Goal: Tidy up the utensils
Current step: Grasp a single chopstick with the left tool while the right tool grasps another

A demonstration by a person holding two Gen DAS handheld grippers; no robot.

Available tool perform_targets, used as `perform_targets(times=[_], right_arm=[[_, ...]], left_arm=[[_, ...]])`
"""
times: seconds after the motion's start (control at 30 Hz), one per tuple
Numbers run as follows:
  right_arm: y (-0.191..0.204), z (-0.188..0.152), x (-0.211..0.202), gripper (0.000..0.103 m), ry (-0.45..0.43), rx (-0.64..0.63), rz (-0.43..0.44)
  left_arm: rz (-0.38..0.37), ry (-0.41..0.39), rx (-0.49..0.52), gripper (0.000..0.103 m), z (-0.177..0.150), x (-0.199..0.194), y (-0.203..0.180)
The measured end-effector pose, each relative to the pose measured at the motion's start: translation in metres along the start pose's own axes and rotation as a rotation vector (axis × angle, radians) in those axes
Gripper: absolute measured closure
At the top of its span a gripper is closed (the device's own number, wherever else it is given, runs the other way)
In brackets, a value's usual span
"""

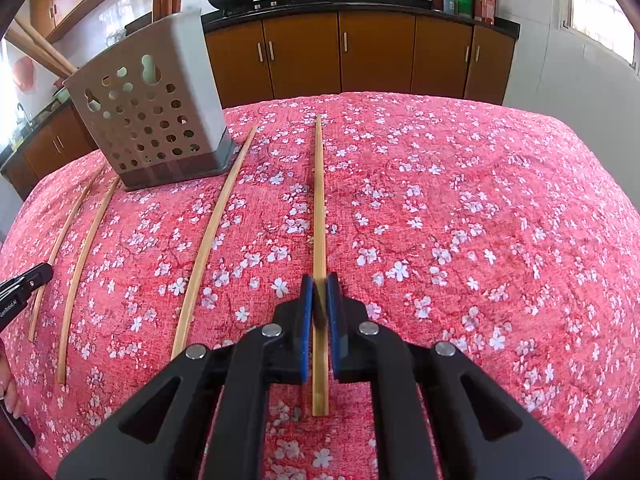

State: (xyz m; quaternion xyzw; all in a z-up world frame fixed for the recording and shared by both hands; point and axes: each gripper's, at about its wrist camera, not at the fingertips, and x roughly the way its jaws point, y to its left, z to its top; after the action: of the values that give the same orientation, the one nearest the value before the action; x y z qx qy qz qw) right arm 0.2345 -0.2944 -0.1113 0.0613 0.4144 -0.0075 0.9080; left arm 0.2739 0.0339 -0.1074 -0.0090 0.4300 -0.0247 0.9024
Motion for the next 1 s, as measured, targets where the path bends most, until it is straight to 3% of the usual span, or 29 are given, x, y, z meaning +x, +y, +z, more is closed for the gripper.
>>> perform_targets(times=[1.0], right_arm=[[0.0021,0.0002,-0.0011,0.094,0.0,-0.013,-0.016]], left_arm=[[-0.015,-0.001,-0.028,0.092,-0.0034,0.0031,-0.0004]])
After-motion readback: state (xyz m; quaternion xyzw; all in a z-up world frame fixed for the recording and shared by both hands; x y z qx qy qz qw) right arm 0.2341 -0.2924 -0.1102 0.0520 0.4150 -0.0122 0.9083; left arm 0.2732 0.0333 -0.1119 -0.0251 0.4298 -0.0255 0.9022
